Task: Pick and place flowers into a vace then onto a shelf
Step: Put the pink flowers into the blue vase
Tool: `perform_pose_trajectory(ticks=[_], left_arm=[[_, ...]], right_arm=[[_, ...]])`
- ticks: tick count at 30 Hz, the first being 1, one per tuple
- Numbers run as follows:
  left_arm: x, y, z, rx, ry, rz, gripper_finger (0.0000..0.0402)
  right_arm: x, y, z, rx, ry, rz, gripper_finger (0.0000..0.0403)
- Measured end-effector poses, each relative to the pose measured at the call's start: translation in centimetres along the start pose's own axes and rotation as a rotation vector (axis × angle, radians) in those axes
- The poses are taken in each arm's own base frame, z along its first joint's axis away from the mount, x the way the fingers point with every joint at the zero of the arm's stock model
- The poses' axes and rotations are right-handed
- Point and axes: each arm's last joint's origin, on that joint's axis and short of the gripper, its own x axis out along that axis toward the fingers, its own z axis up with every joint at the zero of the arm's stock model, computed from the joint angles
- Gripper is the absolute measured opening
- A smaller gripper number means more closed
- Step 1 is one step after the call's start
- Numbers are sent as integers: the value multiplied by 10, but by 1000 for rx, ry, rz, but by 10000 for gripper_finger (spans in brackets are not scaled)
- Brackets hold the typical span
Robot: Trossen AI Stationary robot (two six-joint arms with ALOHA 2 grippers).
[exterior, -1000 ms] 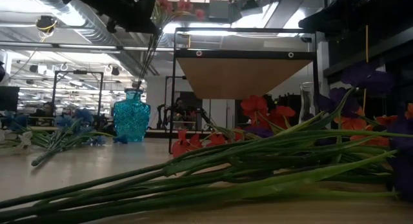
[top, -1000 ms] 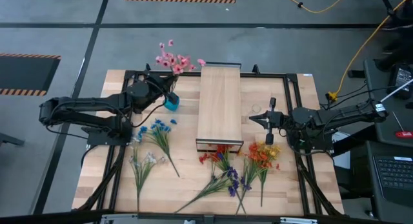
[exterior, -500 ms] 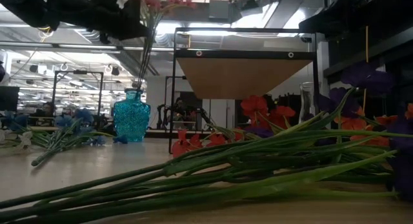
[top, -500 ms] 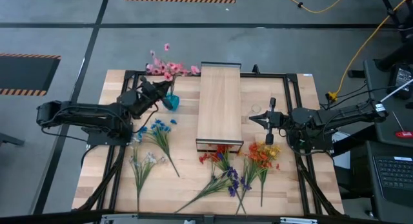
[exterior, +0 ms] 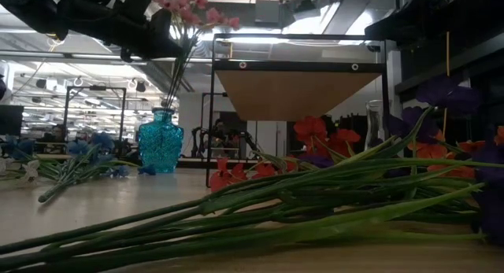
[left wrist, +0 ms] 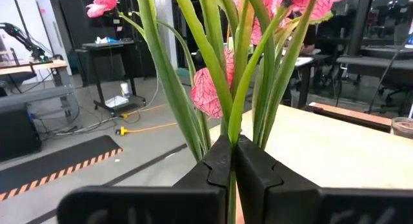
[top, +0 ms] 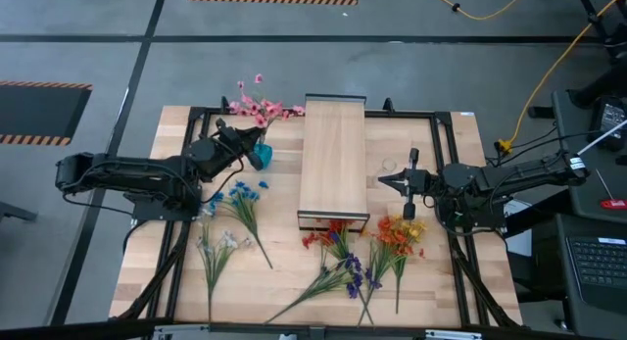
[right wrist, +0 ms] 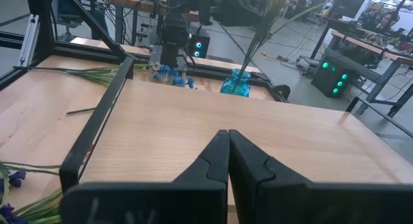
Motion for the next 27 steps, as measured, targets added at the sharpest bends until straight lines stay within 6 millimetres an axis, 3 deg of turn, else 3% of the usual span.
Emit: perform_pose_trajectory(ticks=[17,27], left_arm=[[0,0,-4,87,36,-1,20],[0,0,-8,133,67,-2,47]], right_arm=[[0,0,0,51,0,0,8],[0,0,0,48,0,0,8]])
